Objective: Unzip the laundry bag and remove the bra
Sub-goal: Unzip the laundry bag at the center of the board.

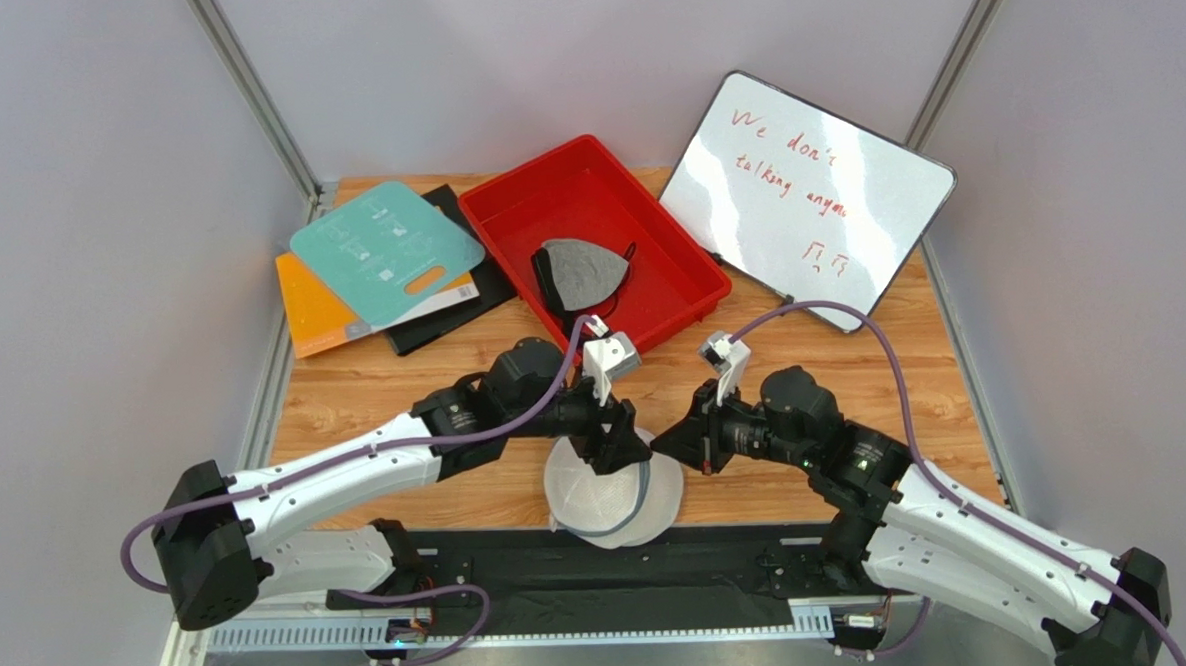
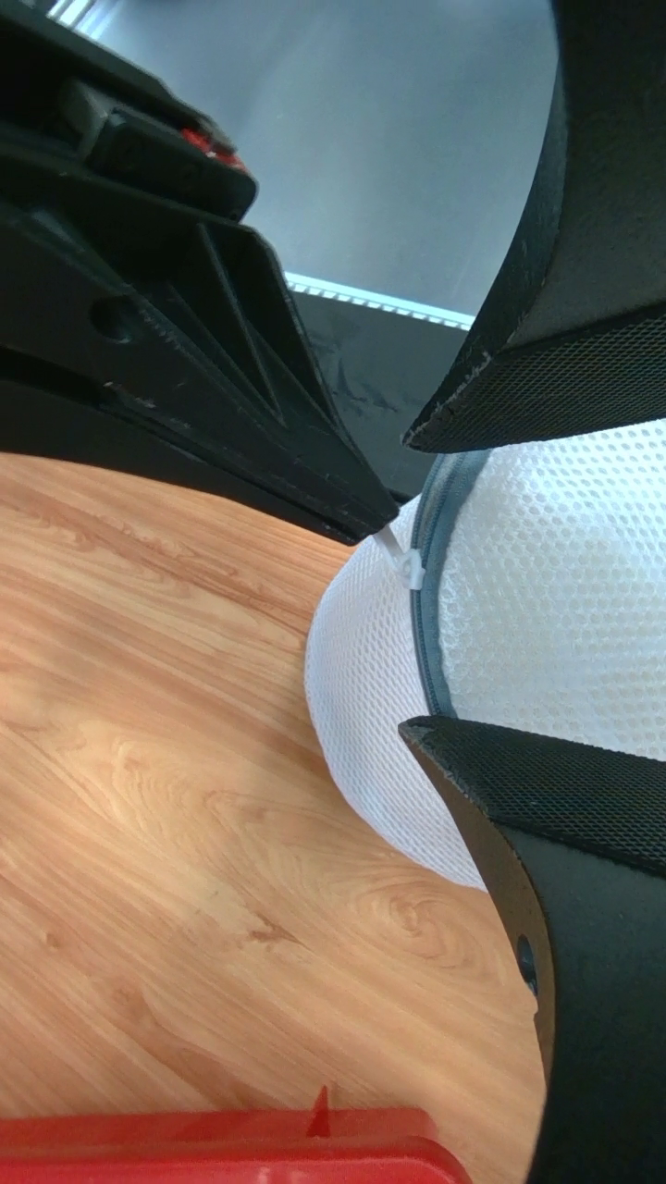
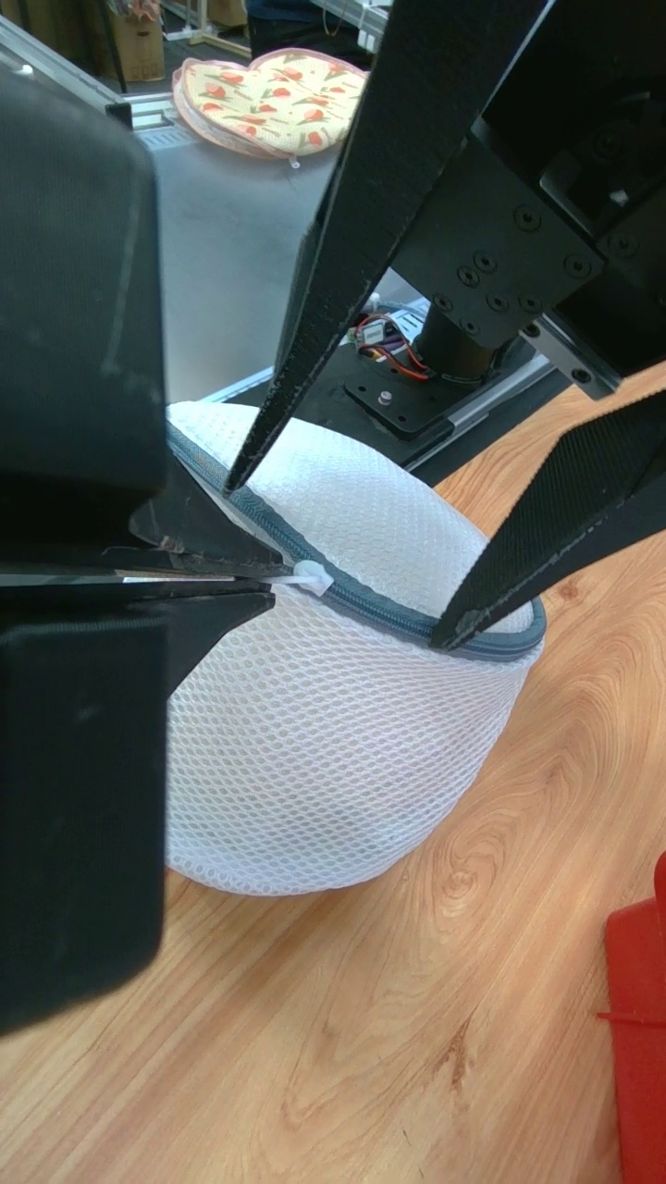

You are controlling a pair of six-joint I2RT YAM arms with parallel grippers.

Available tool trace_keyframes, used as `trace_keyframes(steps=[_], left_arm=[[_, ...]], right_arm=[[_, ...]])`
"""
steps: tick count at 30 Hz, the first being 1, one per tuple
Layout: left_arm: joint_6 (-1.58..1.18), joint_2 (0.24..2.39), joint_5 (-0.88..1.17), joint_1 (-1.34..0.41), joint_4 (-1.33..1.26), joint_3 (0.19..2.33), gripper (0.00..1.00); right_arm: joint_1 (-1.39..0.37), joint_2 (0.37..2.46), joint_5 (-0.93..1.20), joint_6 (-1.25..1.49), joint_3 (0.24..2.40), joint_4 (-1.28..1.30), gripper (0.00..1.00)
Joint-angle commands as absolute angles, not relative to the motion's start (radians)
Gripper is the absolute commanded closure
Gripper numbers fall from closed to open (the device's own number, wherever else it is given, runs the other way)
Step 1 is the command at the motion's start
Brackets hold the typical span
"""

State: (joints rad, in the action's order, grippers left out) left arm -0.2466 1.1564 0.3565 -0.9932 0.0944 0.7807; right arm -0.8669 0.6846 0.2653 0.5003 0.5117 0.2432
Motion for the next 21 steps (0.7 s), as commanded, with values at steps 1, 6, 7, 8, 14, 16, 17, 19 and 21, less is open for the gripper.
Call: trace_keyframes(steps=[1, 6, 7, 8, 14, 16, 17, 19, 21], left_arm=[[-0.357, 1.169, 0.23, -1.029, 0.17, 0.861, 0.26], [-0.419, 1.144, 0.126, -1.058, 0.213, 0.877, 0.31], [-0.423, 1.14, 0.106, -1.065, 0.238, 0.88, 0.31], [-0.428, 1.134, 0.089, -1.071, 0.251, 0.887, 0.32], [-0.477, 1.149, 0.095, -1.097, 0.265, 0.899, 0.35], [-0.489, 1.157, 0.095, -1.103, 0.262, 0.899, 0.35], [-0.492, 1.158, 0.098, -1.104, 0.261, 0.902, 0.36], [-0.502, 1.16, 0.104, -1.106, 0.242, 0.899, 0.36], [-0.511, 1.163, 0.117, -1.106, 0.223, 0.894, 0.36]], right_arm=[[-0.864, 0.672, 0.238, 0.491, 0.558, 0.236, 1.0], [-0.865, 0.664, 0.23, 0.488, 0.56, 0.247, 1.0], [-0.865, 0.666, 0.229, 0.486, 0.56, 0.248, 1.0], [-0.865, 0.664, 0.227, 0.486, 0.558, 0.252, 1.0], [-0.865, 0.66, 0.227, 0.485, 0.557, 0.249, 1.0], [-0.867, 0.66, 0.229, 0.486, 0.557, 0.252, 1.0], [-0.867, 0.66, 0.23, 0.486, 0.557, 0.25, 1.0], [-0.865, 0.657, 0.232, 0.486, 0.555, 0.252, 1.0], [-0.865, 0.654, 0.235, 0.489, 0.554, 0.25, 1.0]])
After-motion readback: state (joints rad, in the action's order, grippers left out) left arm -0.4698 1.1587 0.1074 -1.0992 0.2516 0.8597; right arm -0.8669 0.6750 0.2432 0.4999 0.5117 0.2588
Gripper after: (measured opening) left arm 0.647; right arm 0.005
